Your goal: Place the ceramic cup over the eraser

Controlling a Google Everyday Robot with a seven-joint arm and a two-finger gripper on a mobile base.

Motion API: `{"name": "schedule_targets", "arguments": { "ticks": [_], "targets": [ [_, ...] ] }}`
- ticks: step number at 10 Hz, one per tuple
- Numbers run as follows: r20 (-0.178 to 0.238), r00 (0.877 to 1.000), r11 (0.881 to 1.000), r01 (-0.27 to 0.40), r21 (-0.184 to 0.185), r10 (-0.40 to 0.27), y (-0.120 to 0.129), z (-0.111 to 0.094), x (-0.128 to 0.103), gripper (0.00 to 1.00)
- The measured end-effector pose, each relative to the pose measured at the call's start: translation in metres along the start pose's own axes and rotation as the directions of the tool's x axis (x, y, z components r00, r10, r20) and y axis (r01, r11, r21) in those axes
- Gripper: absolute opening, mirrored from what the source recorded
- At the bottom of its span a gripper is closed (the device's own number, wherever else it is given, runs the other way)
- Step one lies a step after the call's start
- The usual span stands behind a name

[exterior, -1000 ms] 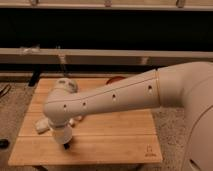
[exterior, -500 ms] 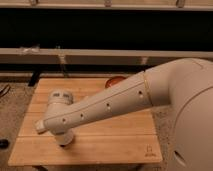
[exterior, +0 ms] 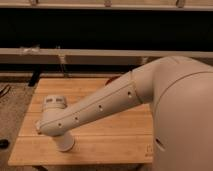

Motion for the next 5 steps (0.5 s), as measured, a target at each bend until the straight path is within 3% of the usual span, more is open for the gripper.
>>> {"name": "schedule_targets", "arguments": {
  "ticks": [2, 5],
  "targets": [
    [-0.041, 0.999, 0.999, 0.032, -0.02, -0.033, 0.005, 0.0048, -0.0006, 0.8],
    [-0.051, 0.998, 0.999, 0.038, -0.026, -0.039, 0.0059, 0.0054, 0.0014, 0.8]
  ]
}}
